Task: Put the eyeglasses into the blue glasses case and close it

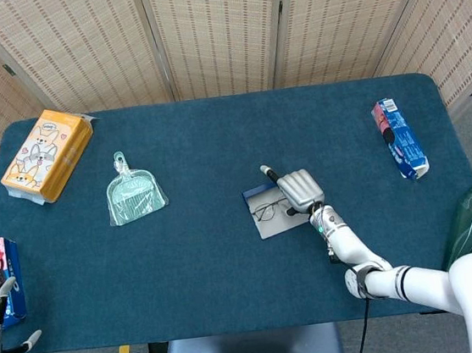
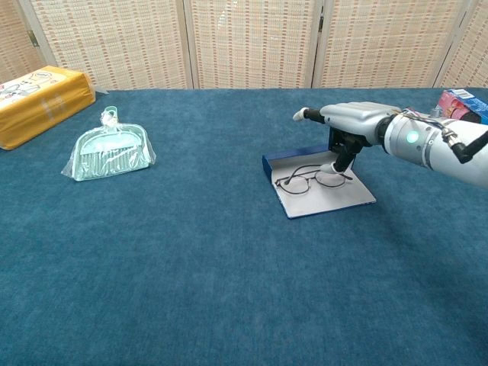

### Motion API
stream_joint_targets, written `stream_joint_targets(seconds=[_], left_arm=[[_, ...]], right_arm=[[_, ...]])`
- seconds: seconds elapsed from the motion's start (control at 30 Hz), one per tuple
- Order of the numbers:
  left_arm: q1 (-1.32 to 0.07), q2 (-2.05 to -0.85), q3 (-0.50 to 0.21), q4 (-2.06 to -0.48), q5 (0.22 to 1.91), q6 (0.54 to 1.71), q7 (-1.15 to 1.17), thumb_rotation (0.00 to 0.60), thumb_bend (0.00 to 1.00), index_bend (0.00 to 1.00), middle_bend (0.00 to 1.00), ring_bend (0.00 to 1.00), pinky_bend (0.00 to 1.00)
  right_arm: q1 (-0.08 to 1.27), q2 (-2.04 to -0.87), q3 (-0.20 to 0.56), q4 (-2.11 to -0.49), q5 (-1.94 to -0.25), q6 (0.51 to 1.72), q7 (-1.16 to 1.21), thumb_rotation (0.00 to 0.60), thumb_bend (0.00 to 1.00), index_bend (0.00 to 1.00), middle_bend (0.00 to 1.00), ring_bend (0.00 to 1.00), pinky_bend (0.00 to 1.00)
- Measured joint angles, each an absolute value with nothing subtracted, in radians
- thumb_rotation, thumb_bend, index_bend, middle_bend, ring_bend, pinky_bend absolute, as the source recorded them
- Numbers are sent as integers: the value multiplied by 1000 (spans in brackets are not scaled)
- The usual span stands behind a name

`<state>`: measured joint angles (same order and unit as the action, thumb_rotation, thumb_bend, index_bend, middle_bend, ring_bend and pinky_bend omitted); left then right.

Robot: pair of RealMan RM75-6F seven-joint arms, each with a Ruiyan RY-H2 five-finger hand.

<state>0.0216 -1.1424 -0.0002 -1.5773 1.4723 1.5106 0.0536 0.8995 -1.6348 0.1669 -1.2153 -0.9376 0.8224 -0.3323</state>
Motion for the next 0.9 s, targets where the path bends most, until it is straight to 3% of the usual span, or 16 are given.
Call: stream_joint_targets(seconds=[0.23, 0.67, 0.9], left_arm=[[22, -1141, 1, -1583, 1479, 1516, 56, 600, 164, 85, 149, 106, 282], [32, -1137, 4, -1578, 1469, 1519, 49, 600, 163, 85, 150, 106, 282], [30, -1139, 3, -1576, 1474, 1520, 49, 600, 164, 85, 149, 106, 283]], right_arm=[[897, -1655, 191, -1206, -934, 840, -337, 600, 305, 0, 957, 1000, 846], [931, -1787, 213, -1047, -906, 817, -385, 600, 305, 0, 960, 1000, 846], [919, -1786, 217, -1046, -931, 824, -371, 600, 304, 0, 961, 1000, 846]])
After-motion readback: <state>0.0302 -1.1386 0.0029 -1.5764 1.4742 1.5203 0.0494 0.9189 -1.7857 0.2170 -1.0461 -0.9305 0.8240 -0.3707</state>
